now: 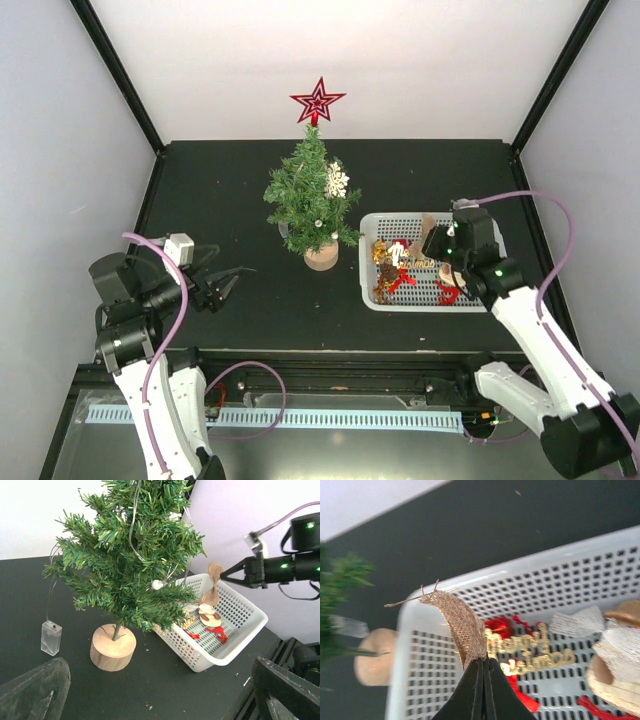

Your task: Decorate the small christmas tree

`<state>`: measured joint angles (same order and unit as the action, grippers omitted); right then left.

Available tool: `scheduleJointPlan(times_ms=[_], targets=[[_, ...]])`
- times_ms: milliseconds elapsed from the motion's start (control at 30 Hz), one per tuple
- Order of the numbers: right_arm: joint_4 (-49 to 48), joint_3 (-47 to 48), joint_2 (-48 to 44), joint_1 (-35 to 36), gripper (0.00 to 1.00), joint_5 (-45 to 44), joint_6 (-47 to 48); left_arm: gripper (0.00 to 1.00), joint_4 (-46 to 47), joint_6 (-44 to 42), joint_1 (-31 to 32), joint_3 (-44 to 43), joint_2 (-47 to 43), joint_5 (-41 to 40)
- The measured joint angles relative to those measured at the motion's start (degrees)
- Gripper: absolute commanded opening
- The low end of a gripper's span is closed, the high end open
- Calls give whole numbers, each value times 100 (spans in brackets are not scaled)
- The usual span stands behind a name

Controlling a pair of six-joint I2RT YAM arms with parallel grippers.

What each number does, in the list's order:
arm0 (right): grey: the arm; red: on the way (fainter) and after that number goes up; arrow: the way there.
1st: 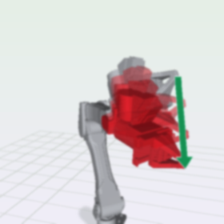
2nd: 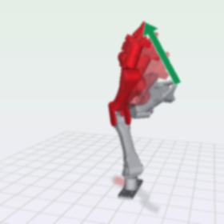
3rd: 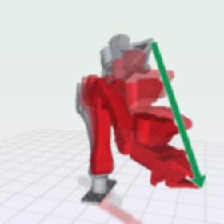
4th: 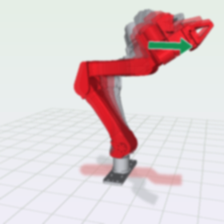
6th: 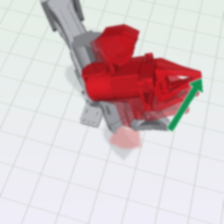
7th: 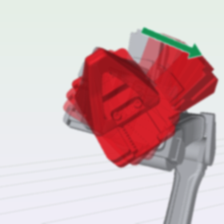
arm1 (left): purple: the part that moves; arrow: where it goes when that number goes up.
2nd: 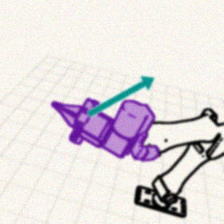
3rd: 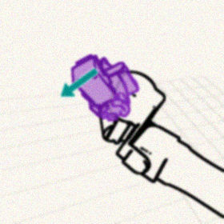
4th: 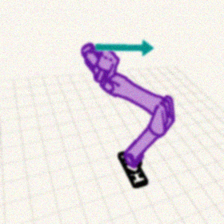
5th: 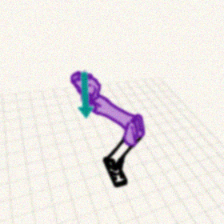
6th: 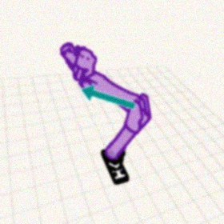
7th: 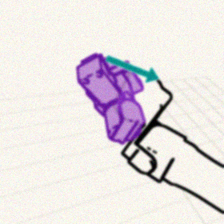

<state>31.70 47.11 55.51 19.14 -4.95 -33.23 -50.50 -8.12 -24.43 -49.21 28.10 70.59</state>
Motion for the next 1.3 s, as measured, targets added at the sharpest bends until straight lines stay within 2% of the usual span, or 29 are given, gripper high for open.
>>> scheduleJointPlan(times_ms=[167,300,500,667,767,1033,1300], targets=[[-109,70,-892,63,1,695,39,99,-79,-140,0,-24,70,17],[-74,435,-1255,354,1,1226,170,99,-138,-225,0,-46,155,17],[116,1062,-1259,1585,1,1539,457,99,-162,-234,0,-48,153,20],[586,2050,-577,3191,1,601,743,99,-160,-227,0,-48,153,13],[822,2592,20,3816,1,-24,896,99,-160,-225,0,-48,153,13],[1464,3753,1624,4612,1,-1469,1320,99,-160,-216,0,-48,153,4],[1895,4664,2800,5187,1,-2977,1711,99,-155,-186,0,-48,153,-90]])
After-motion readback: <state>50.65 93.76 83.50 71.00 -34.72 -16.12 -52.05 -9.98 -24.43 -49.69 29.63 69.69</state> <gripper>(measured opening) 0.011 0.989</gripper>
